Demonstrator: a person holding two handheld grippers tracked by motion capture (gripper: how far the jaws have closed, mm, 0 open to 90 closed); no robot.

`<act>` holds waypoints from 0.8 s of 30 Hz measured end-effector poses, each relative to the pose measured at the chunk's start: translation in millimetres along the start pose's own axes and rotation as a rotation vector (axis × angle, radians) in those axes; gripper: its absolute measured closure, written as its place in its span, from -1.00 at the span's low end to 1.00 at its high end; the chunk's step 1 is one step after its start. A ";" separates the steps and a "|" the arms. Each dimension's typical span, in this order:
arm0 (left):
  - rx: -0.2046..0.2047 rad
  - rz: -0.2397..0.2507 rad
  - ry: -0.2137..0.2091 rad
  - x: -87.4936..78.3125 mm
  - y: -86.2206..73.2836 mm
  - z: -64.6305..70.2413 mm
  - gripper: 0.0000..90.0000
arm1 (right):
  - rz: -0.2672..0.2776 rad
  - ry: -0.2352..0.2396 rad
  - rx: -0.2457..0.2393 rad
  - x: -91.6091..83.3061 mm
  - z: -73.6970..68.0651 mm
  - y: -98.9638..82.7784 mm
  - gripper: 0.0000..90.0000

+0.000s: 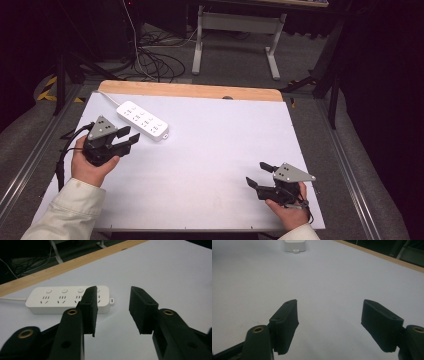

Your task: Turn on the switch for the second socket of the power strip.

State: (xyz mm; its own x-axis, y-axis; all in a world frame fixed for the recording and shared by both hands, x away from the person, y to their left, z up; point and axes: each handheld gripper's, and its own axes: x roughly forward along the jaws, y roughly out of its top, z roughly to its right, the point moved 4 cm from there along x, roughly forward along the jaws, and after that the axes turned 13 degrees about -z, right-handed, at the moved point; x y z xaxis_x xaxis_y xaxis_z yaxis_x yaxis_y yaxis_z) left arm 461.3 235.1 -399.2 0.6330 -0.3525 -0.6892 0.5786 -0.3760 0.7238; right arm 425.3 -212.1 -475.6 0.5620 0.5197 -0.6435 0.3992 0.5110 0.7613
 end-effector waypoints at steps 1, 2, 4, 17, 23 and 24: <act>-0.002 -0.006 -0.009 1.2 1.8 -2.4 0.46 | 0.000 0.002 0.001 0.2 -0.1 -0.1 -0.33; -0.004 -0.013 -0.019 2.8 3.7 -4.6 0.56 | 0.000 0.003 0.003 0.2 -0.1 -0.2 -0.33; -0.006 -0.030 -0.028 5.8 7.4 -8.4 0.72 | 0.002 0.006 0.006 0.0 0.2 -0.3 -0.33; -0.043 -0.034 -0.043 35.0 23.7 -35.4 1.00 | 0.000 0.017 0.018 0.5 1.1 -1.7 -0.33; -0.076 -0.020 -0.041 46.9 31.8 -47.4 1.00 | 0.001 0.020 0.024 0.4 1.6 -2.4 -0.33; -0.084 -0.008 -0.043 48.4 32.8 -49.3 1.00 | 0.001 0.020 0.024 0.5 1.6 -2.4 -0.33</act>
State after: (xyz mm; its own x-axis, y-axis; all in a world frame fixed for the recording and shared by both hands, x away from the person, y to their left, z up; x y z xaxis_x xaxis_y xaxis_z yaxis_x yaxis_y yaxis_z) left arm 536.3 248.0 -407.1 0.6063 -0.3871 -0.6946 0.6257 -0.3068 0.7172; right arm 425.8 -214.3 -477.6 0.5476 0.5340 -0.6442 0.4159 0.4943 0.7633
